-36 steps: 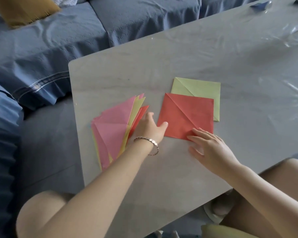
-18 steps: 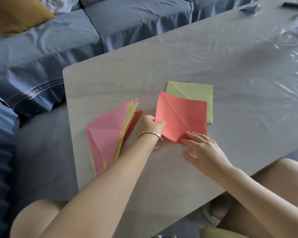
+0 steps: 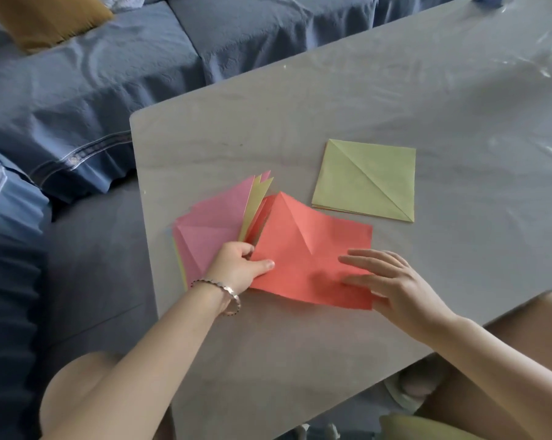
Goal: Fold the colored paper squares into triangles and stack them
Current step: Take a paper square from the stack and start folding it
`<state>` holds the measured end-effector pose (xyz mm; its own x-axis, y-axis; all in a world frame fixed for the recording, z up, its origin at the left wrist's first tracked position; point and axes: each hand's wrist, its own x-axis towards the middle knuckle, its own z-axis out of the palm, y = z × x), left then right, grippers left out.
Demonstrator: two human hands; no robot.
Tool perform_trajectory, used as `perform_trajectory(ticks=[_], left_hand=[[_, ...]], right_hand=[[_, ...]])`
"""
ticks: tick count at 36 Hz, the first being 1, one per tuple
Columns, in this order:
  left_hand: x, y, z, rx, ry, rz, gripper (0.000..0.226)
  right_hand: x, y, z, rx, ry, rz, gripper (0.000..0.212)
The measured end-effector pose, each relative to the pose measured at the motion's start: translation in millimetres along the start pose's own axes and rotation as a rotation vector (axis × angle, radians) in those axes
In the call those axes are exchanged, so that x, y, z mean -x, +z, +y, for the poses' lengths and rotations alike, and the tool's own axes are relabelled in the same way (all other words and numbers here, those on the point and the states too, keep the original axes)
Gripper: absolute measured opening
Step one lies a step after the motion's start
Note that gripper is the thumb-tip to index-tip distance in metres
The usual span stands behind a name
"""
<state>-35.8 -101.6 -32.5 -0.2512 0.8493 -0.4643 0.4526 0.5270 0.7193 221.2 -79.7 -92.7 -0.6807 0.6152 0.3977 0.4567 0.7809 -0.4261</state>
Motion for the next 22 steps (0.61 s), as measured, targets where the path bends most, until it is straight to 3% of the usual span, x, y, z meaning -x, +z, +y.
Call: perform_trajectory(ticks=[5, 12, 15, 18, 22], left_hand=[[2.4, 8.8, -5.7, -0.125, 0.030, 0.002, 0.021], [-11.8, 24.8, 15.1, -0.158, 0.116, 0.178, 0.046], [-20.4, 32.1, 19.7, -0.130, 0.111, 0.207, 0.042], [-27.3, 36.1, 21.3, -0.031, 0.062, 0.229, 0.015], [-30.2, 39.1, 21.4, 0.000, 0.068, 0.314, 0.010]], right_hand=[[3.9, 6.0, -1.2, -0.004, -0.062, -0.107, 0.024], [9.3, 8.9, 0.2, -0.073, -0.058, -0.202, 0.022], [9.6, 7.9, -1.0, -0.079, -0.039, -0.197, 0.034], [9.3, 6.3, -4.8, -0.081, -0.034, -0.191, 0.047], [14.4, 9.6, -5.7, -0.127, 0.002, -0.183, 0.043]])
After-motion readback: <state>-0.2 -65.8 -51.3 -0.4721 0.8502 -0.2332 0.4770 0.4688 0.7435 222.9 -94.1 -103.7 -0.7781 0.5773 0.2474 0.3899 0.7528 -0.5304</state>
